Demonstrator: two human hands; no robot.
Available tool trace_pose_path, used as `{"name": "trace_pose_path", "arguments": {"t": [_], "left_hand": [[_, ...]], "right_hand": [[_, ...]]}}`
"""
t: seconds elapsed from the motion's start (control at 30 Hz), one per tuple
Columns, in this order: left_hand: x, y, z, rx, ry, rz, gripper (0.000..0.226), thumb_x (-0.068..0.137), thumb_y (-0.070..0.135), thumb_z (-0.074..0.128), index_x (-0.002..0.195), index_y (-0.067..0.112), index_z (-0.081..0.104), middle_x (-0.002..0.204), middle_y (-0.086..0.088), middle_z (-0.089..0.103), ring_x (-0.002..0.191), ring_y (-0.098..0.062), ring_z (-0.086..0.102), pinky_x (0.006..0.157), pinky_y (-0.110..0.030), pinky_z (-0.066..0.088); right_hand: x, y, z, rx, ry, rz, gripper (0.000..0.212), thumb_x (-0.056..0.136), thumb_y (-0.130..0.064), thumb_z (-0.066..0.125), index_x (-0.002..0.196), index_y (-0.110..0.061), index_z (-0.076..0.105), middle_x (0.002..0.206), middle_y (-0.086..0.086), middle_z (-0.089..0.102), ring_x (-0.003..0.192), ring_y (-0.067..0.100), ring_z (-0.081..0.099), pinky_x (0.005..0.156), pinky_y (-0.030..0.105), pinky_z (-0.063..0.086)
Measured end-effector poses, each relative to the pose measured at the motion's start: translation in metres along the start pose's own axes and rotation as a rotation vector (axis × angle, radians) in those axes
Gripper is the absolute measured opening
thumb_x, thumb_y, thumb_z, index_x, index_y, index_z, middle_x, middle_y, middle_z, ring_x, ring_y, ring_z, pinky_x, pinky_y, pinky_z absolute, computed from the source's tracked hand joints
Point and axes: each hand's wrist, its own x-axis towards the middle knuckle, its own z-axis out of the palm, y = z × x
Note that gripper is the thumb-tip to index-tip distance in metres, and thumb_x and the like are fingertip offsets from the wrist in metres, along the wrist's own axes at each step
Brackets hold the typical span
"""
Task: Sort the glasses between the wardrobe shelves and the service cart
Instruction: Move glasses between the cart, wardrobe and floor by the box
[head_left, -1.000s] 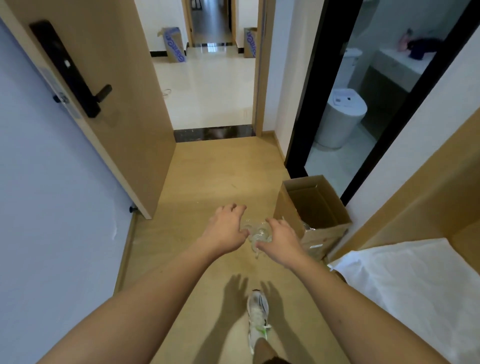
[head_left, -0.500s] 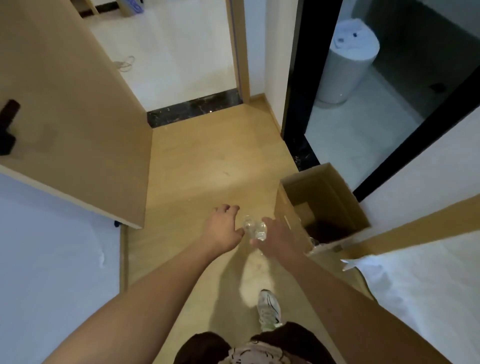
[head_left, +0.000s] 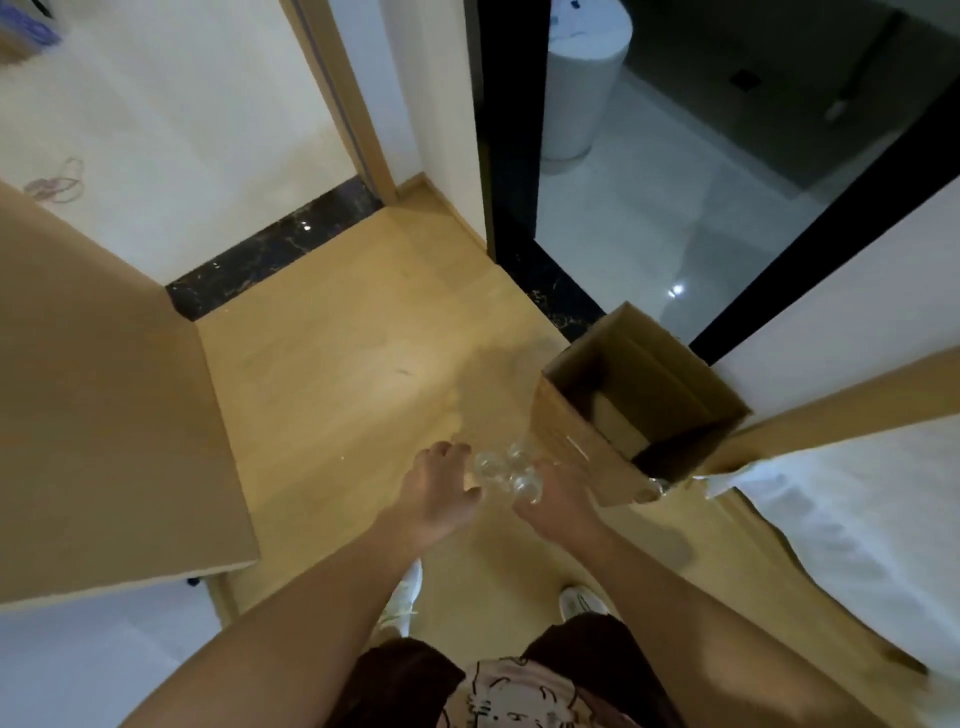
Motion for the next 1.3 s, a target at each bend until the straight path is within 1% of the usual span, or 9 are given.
{"name": "trace_pose_path", "arguments": {"t": [0.1,0.23,0.4,0.47,0.6,0.77,0.97,1.13,1.3], "left_hand": [[0.032,-0.027,-0.003,0.029,-0.037,0.083,0.064,0.094,0.037,0.062,0.151,0.017,0.039,0.152,-0.009,0.040,0.141,-0.030,0.035,0.111,-0.039,0.037],[0.060,-0.060,0.014,0.064,-0.096,0.185,0.061,0.093,0.036,0.063,0.147,0.018,0.042,0.148,-0.008,0.043,0.137,-0.030,0.036,0.107,-0.039,0.037],[0.068,-0.097,0.064,-0.025,-0.119,0.190,0.060,0.092,0.036,0.062,0.146,0.017,0.043,0.145,-0.007,0.045,0.134,-0.029,0.038,0.107,-0.038,0.034],[0.074,-0.106,0.092,-0.063,-0.114,0.173,0.060,0.092,0.035,0.063,0.147,0.018,0.043,0.146,-0.006,0.044,0.134,-0.028,0.036,0.109,-0.035,0.031],[0.102,-0.115,0.158,-0.065,-0.123,0.183,0.062,0.093,0.035,0.064,0.148,0.017,0.042,0.147,-0.008,0.043,0.135,-0.030,0.037,0.109,-0.034,0.029],[0.151,-0.125,0.262,-0.114,-0.099,0.186,0.059,0.092,0.033,0.068,0.144,0.013,0.047,0.142,-0.011,0.048,0.131,-0.031,0.041,0.107,-0.033,0.028],[0.227,-0.132,0.374,-0.312,0.005,0.046,0.059,0.089,0.029,0.072,0.139,0.007,0.054,0.136,-0.015,0.056,0.131,-0.032,0.048,0.108,-0.033,0.033],[0.284,-0.139,0.450,-0.325,0.000,0.065,0.056,0.089,0.031,0.071,0.138,0.009,0.054,0.136,-0.015,0.057,0.130,-0.032,0.049,0.107,-0.037,0.035],[0.311,-0.150,0.496,-0.311,0.067,0.007,0.052,0.091,0.034,0.069,0.138,0.015,0.056,0.137,-0.009,0.058,0.128,-0.029,0.052,0.106,-0.036,0.038]], "right_hand": [[0.008,-0.012,0.034,0.011,0.009,0.101,0.075,0.089,-0.044,0.070,0.151,-0.020,0.036,0.150,0.012,0.042,0.138,0.033,0.042,0.109,0.042,0.042],[0.014,-0.021,0.082,0.088,0.052,0.242,0.078,0.086,-0.050,0.070,0.152,-0.025,0.036,0.143,0.008,0.047,0.129,0.031,0.052,0.101,0.038,0.048],[0.020,-0.009,0.135,0.161,0.050,0.371,0.075,0.086,-0.046,0.070,0.151,-0.024,0.038,0.144,0.010,0.047,0.130,0.032,0.051,0.104,0.036,0.044],[0.027,0.006,0.155,0.164,0.052,0.393,0.074,0.087,-0.046,0.069,0.150,-0.024,0.038,0.144,0.010,0.047,0.131,0.031,0.050,0.105,0.035,0.043],[0.062,0.052,0.193,0.149,0.078,0.408,0.071,0.088,-0.047,0.066,0.150,-0.027,0.037,0.142,0.007,0.047,0.128,0.030,0.051,0.098,0.035,0.045],[0.134,0.121,0.252,0.226,0.137,0.406,0.075,0.088,-0.045,0.070,0.152,-0.025,0.037,0.140,0.008,0.048,0.129,0.030,0.050,0.106,0.036,0.044],[0.228,0.193,0.324,0.301,0.210,0.402,0.075,0.087,-0.044,0.072,0.150,-0.022,0.038,0.138,0.009,0.051,0.126,0.030,0.053,0.102,0.037,0.046],[0.291,0.232,0.364,0.361,0.322,0.435,0.072,0.085,-0.033,0.071,0.146,-0.014,0.037,0.130,0.013,0.054,0.122,0.032,0.053,0.099,0.041,0.048],[0.330,0.251,0.374,0.427,0.334,0.572,0.073,0.082,-0.019,0.067,0.146,-0.007,0.034,0.134,0.012,0.052,0.125,0.031,0.052,0.097,0.038,0.048]]}}
